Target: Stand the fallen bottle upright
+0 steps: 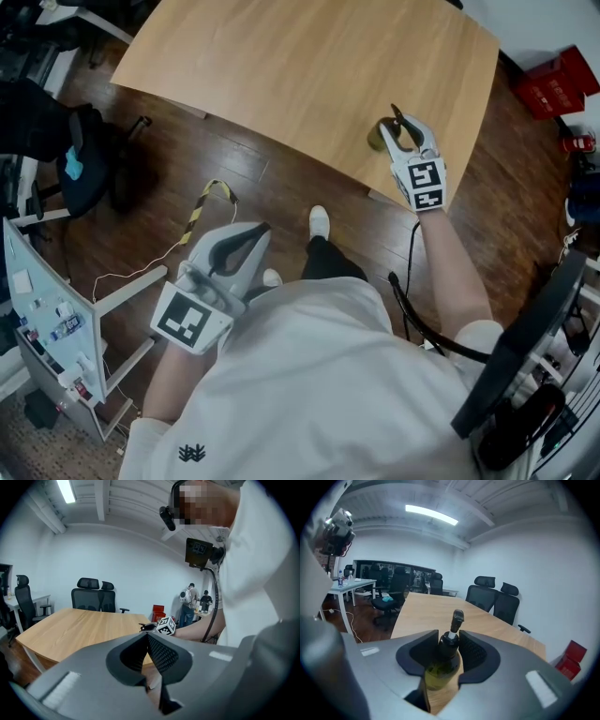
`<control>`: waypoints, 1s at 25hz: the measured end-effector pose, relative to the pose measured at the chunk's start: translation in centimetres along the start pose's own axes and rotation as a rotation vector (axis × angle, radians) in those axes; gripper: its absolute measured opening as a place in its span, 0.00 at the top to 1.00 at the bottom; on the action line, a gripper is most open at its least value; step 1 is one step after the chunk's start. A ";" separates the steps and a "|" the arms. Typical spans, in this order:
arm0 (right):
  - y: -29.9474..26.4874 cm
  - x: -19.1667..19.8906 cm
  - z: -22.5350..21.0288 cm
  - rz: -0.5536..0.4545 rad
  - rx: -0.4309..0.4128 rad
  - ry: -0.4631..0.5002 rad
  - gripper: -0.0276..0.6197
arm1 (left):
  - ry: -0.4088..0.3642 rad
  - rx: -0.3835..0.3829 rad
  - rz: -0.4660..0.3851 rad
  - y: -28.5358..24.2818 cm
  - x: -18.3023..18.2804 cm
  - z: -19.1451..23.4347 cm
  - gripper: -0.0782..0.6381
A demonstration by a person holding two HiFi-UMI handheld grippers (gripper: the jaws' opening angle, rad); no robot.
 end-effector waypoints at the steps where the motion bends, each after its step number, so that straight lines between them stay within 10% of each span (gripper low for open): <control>1: 0.2 0.1 0.3 0.001 0.011 0.013 0.74 | -0.003 0.003 -0.004 0.3 0.0 -0.1 0.89; 14: 5.1 -1.2 0.1 -0.001 0.168 -0.070 0.58 | -0.064 0.026 -0.144 9.5 2.2 0.3 0.89; 25: 22.8 -3.7 26.2 -0.098 0.158 -0.263 0.58 | -0.092 0.221 -0.131 19.7 8.4 -2.5 0.89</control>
Point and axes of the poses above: the fingertips, and each gripper's own axes: y backward along the fingers, z to its left, x out of its underside, the point moved 1 cm from there along y, backward along the fingers, and after that the axes turned 13 degrees about -x, right-handed, at the moved point
